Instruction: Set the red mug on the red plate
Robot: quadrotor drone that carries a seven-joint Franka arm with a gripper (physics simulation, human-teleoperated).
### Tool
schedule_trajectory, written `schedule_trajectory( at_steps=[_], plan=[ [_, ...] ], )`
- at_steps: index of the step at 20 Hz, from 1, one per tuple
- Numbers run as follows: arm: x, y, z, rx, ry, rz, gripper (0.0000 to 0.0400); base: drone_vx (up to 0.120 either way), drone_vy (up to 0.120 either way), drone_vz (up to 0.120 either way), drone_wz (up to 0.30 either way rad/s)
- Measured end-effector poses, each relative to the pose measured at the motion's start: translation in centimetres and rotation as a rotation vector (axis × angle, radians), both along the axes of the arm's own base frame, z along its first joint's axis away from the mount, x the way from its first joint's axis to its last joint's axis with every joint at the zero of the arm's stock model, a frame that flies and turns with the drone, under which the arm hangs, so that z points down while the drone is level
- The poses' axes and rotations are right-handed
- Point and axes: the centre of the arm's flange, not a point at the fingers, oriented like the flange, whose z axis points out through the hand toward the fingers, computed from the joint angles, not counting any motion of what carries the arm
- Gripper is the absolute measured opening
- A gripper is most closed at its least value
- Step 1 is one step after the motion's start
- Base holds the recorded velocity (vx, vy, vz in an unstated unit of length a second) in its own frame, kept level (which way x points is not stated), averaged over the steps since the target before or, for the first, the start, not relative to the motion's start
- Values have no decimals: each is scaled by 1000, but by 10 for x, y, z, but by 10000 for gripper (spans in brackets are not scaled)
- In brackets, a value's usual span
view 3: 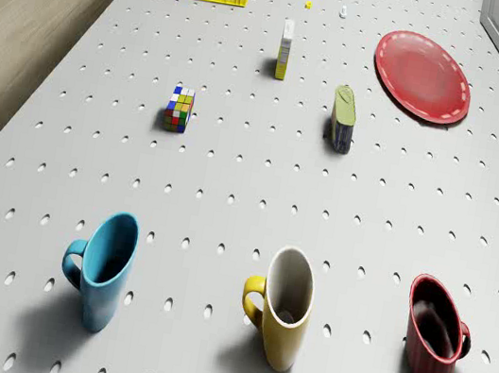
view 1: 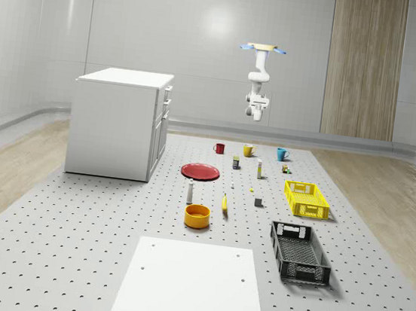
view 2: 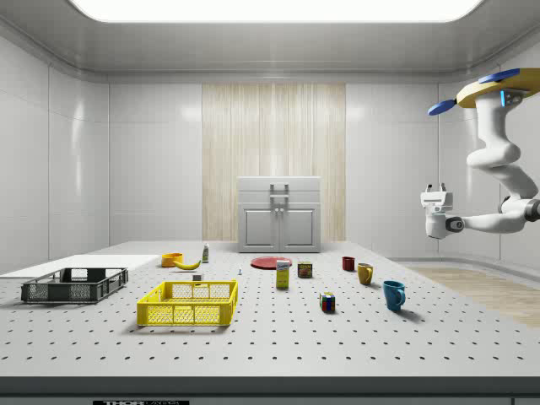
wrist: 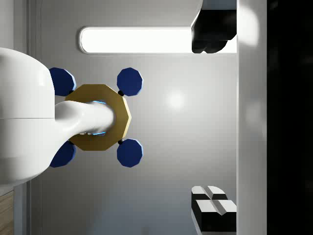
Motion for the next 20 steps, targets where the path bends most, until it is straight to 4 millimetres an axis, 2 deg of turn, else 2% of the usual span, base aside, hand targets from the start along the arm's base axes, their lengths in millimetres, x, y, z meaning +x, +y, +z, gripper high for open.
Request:
schedule_trajectory(
  at_steps=[4, 10, 15, 20],
  plan=[
    [-4, 0, 30, 0, -3, 0, 400, 10, -30, 0, 0],
    [-2, 0, 66, 0, -8, 0, 400, 120, -120, 0, 0],
    [-1, 0, 83, 0, -12, 0, 400, 120, -120, 0, 0],
    [0, 0, 90, 0, -16, 0, 400, 120, -120, 0, 0]
  ],
)
